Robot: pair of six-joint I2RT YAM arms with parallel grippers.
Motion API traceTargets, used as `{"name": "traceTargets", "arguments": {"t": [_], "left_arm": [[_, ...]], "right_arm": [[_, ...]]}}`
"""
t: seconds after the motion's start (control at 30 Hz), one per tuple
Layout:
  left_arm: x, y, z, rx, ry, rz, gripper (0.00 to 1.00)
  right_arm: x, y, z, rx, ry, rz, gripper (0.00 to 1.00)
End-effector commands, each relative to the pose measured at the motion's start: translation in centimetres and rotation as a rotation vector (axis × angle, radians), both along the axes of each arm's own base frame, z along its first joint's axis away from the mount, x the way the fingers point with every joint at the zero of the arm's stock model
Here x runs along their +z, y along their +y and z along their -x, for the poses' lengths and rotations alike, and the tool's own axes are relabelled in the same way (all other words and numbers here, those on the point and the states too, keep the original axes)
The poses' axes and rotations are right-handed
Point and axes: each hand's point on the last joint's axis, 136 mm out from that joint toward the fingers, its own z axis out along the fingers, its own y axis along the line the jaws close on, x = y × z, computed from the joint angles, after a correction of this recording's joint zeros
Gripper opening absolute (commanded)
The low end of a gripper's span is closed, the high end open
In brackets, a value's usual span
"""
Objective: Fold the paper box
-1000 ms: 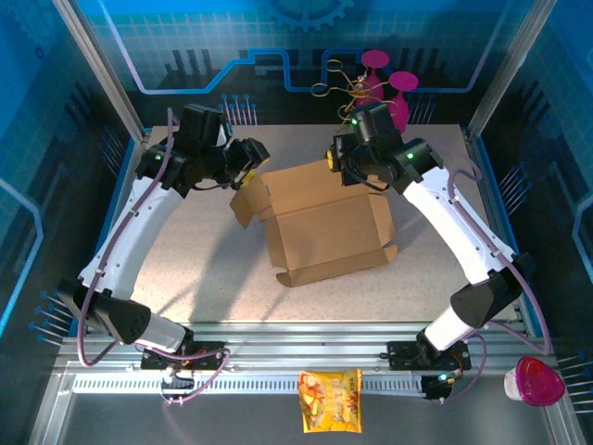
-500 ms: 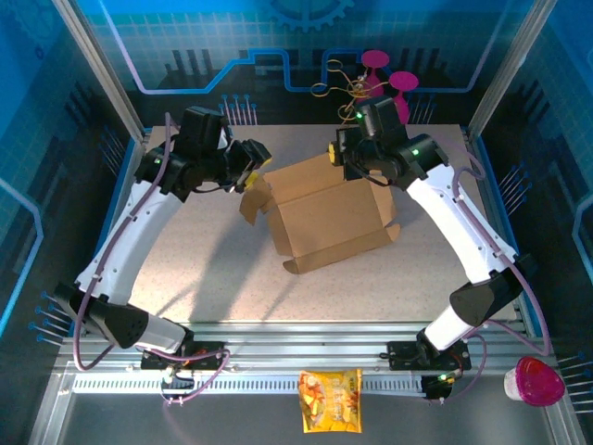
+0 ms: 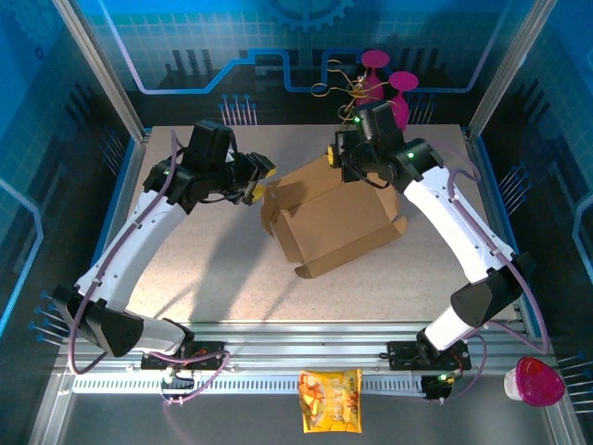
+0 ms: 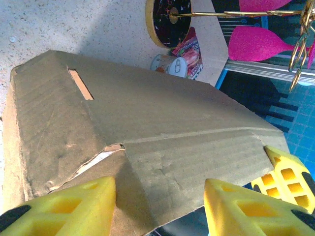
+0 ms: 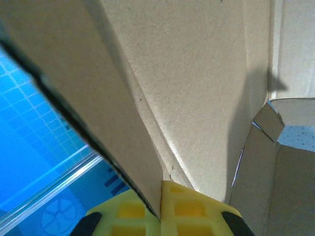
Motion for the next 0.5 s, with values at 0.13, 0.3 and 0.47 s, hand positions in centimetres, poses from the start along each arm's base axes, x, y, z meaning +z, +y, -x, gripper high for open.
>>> {"name": "traceTargets", "arguments": {"t": [0.13, 0.3, 0.47], "left_arm": [[2.6, -1.4, -0.5, 0.020, -0.046, 0.098, 0.46], [2.8, -1.8, -0.2, 0.071, -0.011, 0.180, 0.44], [2.5, -1.5, -0.3, 0.117, 0.000, 0.203, 0.41]], "right_arm": [[0.9, 0.8, 0.4, 0.003, -0.034, -0.060, 0.00], [0.7, 1.2, -0.1, 0.003, -0.067, -0.082, 0.00], [0.4, 1.8, -0.1, 0.025, -0.073, -0.104, 0.00]]}}
